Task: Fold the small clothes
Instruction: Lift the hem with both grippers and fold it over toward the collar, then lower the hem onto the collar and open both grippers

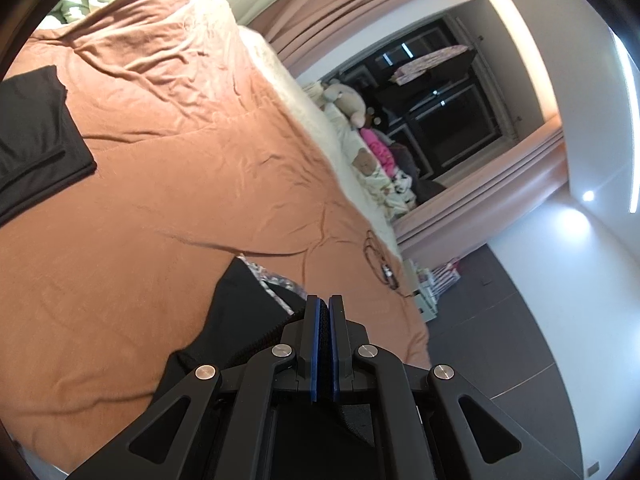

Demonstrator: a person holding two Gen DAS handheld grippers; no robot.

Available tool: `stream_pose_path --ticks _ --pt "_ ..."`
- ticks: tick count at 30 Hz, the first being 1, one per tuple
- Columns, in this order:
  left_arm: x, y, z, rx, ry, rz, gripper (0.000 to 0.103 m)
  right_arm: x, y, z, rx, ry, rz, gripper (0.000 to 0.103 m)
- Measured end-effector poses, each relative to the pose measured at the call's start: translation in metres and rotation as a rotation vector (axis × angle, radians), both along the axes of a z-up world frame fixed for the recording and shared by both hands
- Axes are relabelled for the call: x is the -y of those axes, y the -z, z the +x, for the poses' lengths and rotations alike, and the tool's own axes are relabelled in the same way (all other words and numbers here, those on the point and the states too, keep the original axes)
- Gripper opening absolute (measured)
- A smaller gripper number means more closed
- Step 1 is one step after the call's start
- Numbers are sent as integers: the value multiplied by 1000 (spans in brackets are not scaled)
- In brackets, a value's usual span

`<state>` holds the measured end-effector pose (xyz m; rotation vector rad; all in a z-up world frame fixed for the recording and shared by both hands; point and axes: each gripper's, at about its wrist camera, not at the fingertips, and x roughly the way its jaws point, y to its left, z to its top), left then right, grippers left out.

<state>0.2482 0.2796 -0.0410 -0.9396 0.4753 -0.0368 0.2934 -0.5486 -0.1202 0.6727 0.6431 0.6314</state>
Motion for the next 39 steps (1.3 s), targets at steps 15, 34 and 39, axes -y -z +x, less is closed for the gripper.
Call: stream_pose_path --ticks 15,34,39 --pt "-10 71 94 -211 16 79 4 -34 9 62 -114 8 -113 3" --pt "0 81 126 -409 94 255 78 -47 -41 47 -117 103 -225 86" --pt "14 76 118 -473 162 355 80 -38 -62 15 -94 68 -326 86"
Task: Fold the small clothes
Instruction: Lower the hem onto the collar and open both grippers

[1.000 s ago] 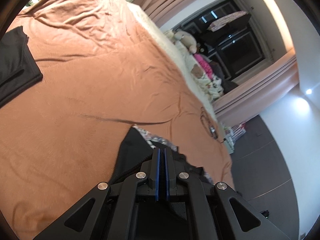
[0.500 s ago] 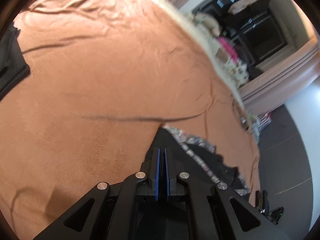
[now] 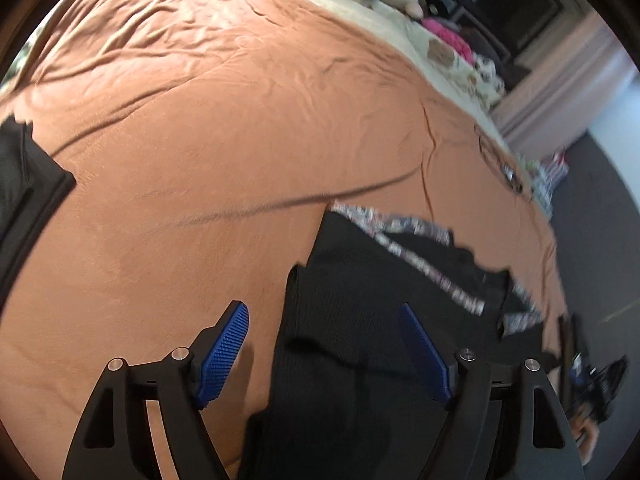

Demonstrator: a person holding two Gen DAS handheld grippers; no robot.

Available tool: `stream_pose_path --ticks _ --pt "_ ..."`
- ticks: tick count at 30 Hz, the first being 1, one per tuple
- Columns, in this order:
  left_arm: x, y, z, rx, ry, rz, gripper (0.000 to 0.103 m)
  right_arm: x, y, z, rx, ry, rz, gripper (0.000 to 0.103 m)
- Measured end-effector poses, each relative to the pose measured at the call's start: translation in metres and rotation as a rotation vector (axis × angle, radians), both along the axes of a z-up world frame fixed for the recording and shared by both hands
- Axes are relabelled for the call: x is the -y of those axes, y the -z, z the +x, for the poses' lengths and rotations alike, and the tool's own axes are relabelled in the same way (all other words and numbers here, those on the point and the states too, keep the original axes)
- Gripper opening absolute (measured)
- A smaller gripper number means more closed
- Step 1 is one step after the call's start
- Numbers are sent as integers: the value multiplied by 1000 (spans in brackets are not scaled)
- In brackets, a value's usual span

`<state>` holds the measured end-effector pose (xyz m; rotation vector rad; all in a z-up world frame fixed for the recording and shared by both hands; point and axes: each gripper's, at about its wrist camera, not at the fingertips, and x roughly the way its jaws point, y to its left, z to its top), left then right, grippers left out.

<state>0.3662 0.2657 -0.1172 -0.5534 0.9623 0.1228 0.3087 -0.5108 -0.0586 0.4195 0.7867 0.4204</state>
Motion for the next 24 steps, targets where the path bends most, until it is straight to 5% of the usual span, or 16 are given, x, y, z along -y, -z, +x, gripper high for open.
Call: stream_pose_path --ticks 15,24 --pt "31 18 -18 -181 171 249 80 -30 -24 -30 -26 -131 -334 86" --pt "37 47 1 -259 225 340 80 -60 -4 -9 -46 -186 -513 86"
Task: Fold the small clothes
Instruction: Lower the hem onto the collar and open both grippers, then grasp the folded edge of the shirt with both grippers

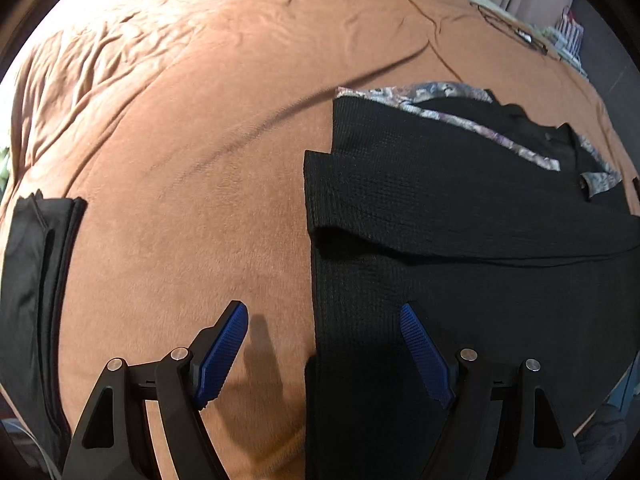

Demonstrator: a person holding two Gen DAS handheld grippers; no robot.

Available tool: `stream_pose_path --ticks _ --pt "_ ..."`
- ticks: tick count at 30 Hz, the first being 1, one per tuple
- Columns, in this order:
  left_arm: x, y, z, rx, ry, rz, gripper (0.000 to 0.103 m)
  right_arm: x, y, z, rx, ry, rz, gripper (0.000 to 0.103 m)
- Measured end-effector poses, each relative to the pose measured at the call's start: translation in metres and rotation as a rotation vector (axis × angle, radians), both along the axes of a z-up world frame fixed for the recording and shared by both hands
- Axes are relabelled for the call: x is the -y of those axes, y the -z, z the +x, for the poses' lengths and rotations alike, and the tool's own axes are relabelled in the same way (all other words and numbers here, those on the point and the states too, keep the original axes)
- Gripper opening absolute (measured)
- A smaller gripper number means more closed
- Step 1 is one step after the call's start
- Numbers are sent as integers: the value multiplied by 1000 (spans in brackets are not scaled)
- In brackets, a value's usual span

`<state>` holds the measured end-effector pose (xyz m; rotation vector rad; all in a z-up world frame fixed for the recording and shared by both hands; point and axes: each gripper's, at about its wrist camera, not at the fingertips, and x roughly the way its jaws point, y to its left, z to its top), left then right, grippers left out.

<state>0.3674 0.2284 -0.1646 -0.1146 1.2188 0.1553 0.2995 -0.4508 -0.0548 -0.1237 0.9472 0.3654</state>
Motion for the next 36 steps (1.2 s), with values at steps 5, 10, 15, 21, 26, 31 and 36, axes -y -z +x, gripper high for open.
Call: stream_pose_path --ticks 5,10,15,21,26,31,36 --pt "-4 8 17 -13 19 16 80 -11 11 12 -16 -16 -58 86" --pt "-9 12 36 11 21 15 82 -23 21 34 -20 -18 -89 86" --pt "-16 11 58 42 8 26 82 -33 26 58 -10 -19 -80 86" --pt "-24 11 82 79 -15 14 82 -39 25 89 14 2 -82 86" --pt "-32 13 93 107 -47 -18 80 -44 28 113 17 25 -55 86" --pt "-42 8 100 130 -91 -66 70 -44 25 129 46 74 -18 81" --pt "-48 4 98 152 -107 -163 53 -36 22 133 46 103 60 74"
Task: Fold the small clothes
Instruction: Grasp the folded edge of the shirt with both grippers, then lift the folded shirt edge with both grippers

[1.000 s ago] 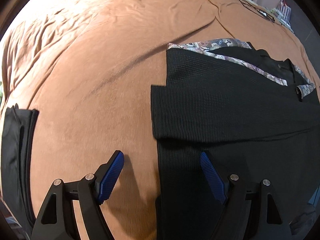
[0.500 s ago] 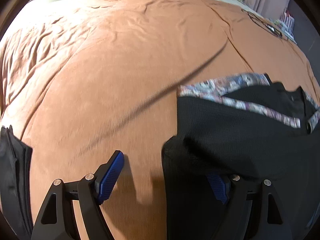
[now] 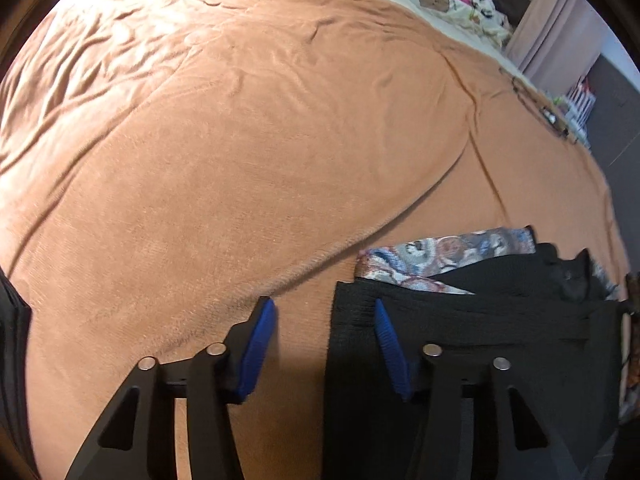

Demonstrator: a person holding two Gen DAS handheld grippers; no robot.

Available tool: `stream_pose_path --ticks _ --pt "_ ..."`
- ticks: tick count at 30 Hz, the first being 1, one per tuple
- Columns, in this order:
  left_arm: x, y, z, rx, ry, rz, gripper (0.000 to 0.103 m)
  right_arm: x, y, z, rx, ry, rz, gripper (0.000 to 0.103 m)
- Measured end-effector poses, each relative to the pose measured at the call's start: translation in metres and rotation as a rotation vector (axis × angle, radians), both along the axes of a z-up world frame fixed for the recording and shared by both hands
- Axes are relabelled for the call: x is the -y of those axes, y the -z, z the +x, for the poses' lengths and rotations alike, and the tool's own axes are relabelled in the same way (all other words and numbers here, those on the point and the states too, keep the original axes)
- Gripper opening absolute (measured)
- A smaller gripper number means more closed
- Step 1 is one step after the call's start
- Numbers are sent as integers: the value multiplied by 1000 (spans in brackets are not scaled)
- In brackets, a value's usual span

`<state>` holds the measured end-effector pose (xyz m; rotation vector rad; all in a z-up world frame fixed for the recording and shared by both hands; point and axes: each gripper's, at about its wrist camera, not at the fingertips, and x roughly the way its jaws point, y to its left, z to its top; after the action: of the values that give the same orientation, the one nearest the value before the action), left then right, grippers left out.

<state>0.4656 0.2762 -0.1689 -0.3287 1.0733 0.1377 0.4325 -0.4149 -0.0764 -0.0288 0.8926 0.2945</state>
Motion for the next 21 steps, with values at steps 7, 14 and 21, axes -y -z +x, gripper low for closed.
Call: stream_pose_path --ticks 7,14,21 --pt "-4 7 -9 -19 23 -81 43 19 7 -10 -35 -44 87 53" --pt "0 1 -9 -20 84 -110 8 28 25 8 -95 -66 184 27" --pt "5 -21 -13 20 90 -31 7 27 11 -1 -45 -89 180 8"
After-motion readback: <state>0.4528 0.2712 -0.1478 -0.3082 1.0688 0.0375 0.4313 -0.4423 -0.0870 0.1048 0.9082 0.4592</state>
